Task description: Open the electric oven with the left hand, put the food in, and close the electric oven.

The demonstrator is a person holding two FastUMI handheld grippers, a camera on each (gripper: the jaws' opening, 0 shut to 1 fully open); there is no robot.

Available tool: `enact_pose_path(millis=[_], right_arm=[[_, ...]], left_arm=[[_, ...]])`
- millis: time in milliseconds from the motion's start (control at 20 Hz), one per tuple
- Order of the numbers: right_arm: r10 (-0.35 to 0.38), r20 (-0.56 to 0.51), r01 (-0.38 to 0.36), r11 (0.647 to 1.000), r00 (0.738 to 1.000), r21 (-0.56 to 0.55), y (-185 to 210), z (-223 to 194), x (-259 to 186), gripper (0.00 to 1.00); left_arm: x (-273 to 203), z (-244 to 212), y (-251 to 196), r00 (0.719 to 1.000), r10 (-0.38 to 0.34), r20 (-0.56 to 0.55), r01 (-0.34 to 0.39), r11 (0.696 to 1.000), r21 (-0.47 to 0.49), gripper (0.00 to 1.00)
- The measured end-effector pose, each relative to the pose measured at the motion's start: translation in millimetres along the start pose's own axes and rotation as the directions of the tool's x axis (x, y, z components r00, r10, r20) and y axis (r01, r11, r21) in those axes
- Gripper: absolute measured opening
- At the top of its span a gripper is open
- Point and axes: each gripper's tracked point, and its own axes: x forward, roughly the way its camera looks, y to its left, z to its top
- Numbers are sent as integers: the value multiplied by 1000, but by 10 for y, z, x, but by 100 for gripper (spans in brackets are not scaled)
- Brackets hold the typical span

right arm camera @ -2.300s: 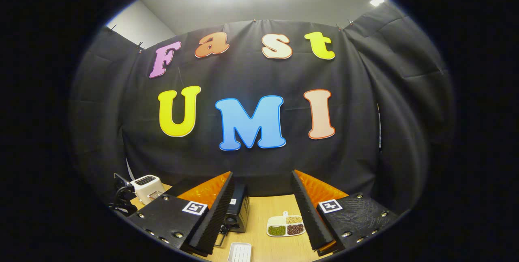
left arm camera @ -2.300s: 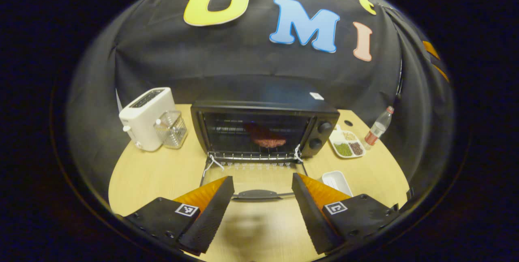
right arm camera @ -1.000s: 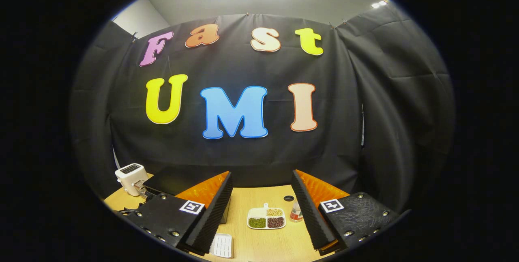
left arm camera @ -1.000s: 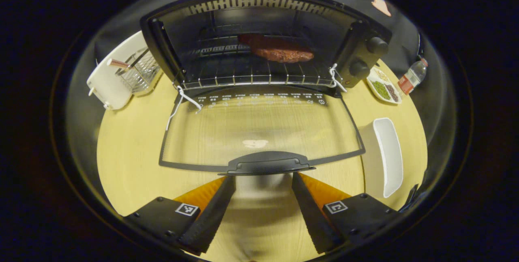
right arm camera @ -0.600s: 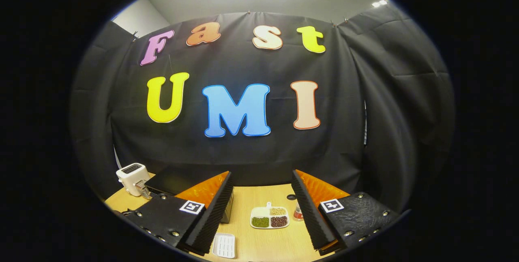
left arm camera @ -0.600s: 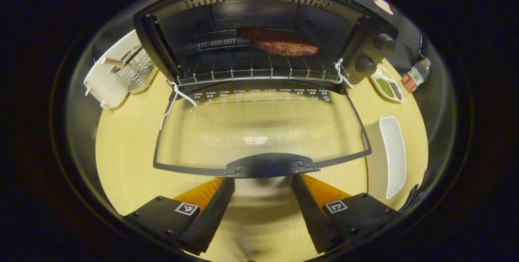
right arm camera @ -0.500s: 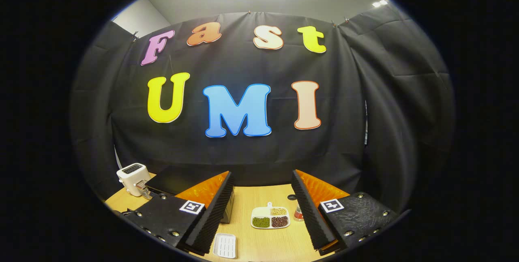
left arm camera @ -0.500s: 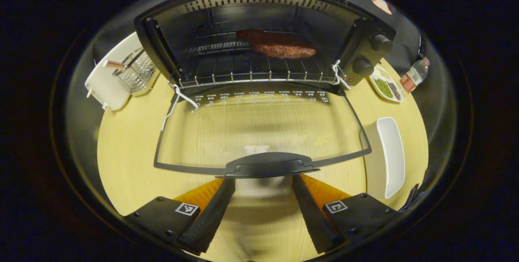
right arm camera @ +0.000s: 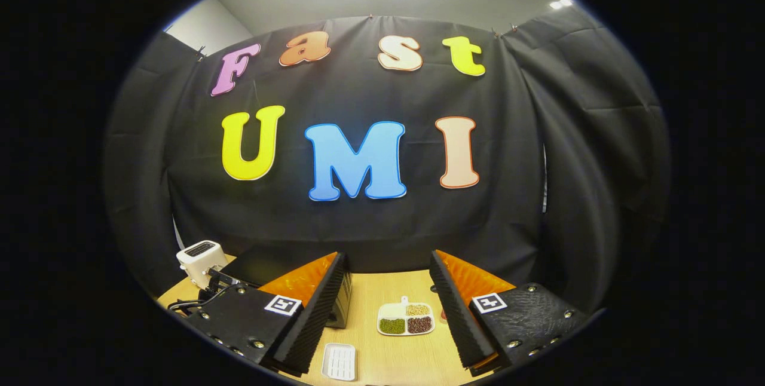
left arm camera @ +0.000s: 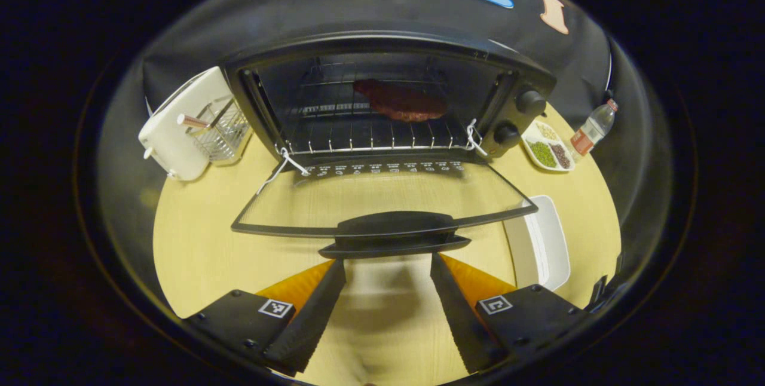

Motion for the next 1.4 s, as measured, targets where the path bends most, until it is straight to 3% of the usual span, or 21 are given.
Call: enact_pose_path(millis=[550,650,800,850,900,1100,1400], right_arm=[[1,-2,-1,1000,1000,5,31,-18,-19,89],[-2,6,2,1000,1000,-1,21,3,-26,89],[-7,9,7,1000,1000,-1,14,11,-55,89],[-8,8,8,1000,1000,0,6,1,-54,89],[-10,7,10,1000,1000,-1,1,0,-60,89],[-18,5,18,1000,1000,-4,-59,-25,-71,89],[-15,2,15,1000,1000,-2,-206,40,-120,89]], left_arm=[[-228,192,-13,996,-13,86,13,1000,2,100],[-272,244,-13,994,-10,108,8,1000,18,94],[-315,308,-16,992,-5,128,1,1000,29,100],[-320,325,-7,991,-2,135,-3,999,37,94],[-321,337,-2,990,1,140,-8,999,47,100],[-336,382,-13,988,3,155,-12,998,59,97],[-408,542,24,980,6,199,-18,998,54,100]])
